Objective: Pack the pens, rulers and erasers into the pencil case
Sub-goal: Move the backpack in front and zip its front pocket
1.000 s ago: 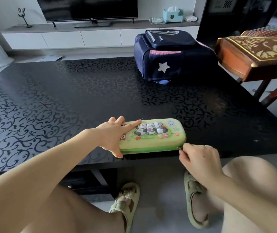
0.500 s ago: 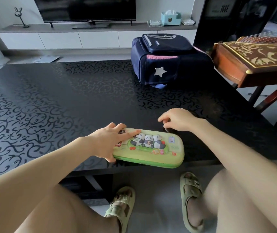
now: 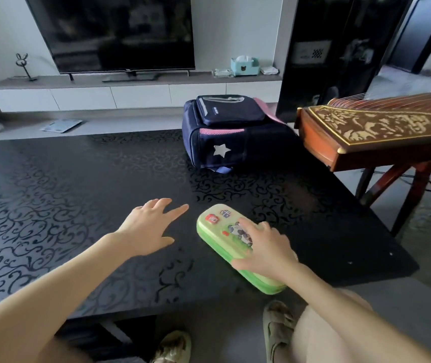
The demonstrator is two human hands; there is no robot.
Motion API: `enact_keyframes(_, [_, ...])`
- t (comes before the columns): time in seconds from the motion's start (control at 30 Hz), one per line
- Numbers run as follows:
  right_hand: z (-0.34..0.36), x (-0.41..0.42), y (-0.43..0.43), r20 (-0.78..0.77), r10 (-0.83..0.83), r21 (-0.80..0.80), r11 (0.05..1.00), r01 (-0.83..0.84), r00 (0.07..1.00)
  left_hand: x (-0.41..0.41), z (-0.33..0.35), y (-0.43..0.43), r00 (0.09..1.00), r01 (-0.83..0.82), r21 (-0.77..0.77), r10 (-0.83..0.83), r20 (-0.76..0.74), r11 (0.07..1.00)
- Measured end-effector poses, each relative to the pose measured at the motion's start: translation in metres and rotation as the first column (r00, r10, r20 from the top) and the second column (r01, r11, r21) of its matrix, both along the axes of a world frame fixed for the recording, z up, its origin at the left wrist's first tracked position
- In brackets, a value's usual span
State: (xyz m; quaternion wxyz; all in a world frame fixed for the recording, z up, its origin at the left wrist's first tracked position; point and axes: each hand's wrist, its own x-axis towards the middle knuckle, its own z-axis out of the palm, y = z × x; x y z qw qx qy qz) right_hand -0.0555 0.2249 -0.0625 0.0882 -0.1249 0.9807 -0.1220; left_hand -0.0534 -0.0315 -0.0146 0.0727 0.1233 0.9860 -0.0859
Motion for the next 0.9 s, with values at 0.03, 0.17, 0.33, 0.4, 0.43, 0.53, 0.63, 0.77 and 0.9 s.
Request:
enact_keyframes(0.03, [0.002,-0.012,0.018,-0.005,-0.092,-0.014,0.996,0.091,0.996,-0.007,0.004,0.009,0.999,0.02,-0.01,-0.02,-0.038,1.0])
enact_keyframes(0.17, [0.007,-0.063,0.081,-0.049,-0.338,0.031,0.94,0.34,0.94,-0.046,0.008,0.057,0.984,0.081,-0.013,-0.082,-0.159,0.997])
enact_keyframes(0.33, [0.0,-0.11,0.119,0.025,-0.491,0.063,0.87,0.489,0.871,-0.121,0.005,0.123,0.935,0.182,-0.056,-0.19,-0.298,0.982])
enact_keyframes(0.4, [-0.004,-0.125,0.122,0.005,-0.503,0.113,0.859,0.5,0.864,-0.157,0.003,0.148,0.912,0.198,-0.089,-0.217,-0.349,0.976])
enact_keyframes(0.43, [-0.005,-0.132,0.123,-0.008,-0.492,0.139,0.861,0.488,0.87,-0.175,0.002,0.159,0.903,0.194,-0.109,-0.22,-0.37,0.975])
enact_keyframes(0.53, [-0.006,-0.153,0.127,-0.01,-0.46,0.186,0.872,0.454,0.888,-0.228,0.003,0.18,0.887,0.117,-0.167,-0.178,-0.426,0.979])
enact_keyframes(0.63, [-0.008,-0.167,0.129,0.004,-0.444,0.227,0.873,0.432,0.896,-0.27,0.001,0.18,0.895,-0.013,-0.21,-0.082,-0.438,0.978])
enact_keyframes(0.77, [-0.012,-0.178,0.129,0.018,-0.426,0.282,0.87,0.404,0.905,-0.292,-0.01,0.167,0.875,-0.075,-0.271,-0.067,-0.48,0.96])
enact_keyframes(0.9, [-0.012,-0.18,0.129,0.022,-0.43,0.292,0.866,0.406,0.902,-0.292,-0.009,0.145,0.826,-0.069,-0.322,-0.126,-0.549,0.944])
